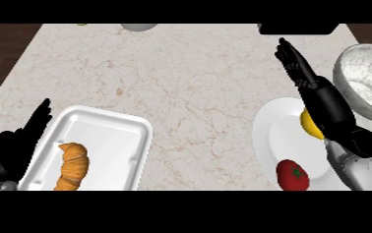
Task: Pick the lemon from the plate and place it in the bowl
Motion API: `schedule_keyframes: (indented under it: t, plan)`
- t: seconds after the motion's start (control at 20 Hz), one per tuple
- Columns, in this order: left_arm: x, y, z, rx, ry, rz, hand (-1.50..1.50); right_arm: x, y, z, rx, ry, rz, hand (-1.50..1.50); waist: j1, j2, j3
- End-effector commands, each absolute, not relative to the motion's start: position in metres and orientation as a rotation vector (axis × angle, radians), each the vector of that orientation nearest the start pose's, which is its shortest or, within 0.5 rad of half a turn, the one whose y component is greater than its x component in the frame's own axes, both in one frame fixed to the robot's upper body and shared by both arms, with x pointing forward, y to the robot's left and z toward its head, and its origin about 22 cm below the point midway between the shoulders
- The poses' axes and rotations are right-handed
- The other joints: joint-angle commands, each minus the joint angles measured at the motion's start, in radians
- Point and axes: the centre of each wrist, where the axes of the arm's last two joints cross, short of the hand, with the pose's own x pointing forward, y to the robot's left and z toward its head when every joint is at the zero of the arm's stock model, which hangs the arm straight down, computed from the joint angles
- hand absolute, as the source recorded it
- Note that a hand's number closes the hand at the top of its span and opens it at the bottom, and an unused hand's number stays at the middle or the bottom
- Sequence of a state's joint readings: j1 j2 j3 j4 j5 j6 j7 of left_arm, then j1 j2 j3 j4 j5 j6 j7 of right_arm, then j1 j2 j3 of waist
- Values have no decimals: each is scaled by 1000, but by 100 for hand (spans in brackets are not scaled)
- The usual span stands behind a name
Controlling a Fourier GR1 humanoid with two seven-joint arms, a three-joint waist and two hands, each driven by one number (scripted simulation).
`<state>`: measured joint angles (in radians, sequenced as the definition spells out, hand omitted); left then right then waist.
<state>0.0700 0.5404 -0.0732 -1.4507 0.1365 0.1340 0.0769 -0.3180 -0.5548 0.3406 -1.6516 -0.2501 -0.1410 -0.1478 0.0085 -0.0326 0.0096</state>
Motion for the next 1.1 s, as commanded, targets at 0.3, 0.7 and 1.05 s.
schedule_keyframes:
  t: [0.3, 0.7, 1.05]
  plan:
    - [250, 337, 42, 413, -1522, -89, 0, 287, -378, 194, -543, -1847, 968, 150, -86, 23, -36]
    - [265, 314, 63, 366, -1546, -35, 0, 181, -455, 62, -566, -1785, 643, -150, -58, 26, -8]
    - [263, 310, 70, 332, -1572, -63, 0, 174, -465, 100, -643, -1714, 590, -150, -17, 30, -10]
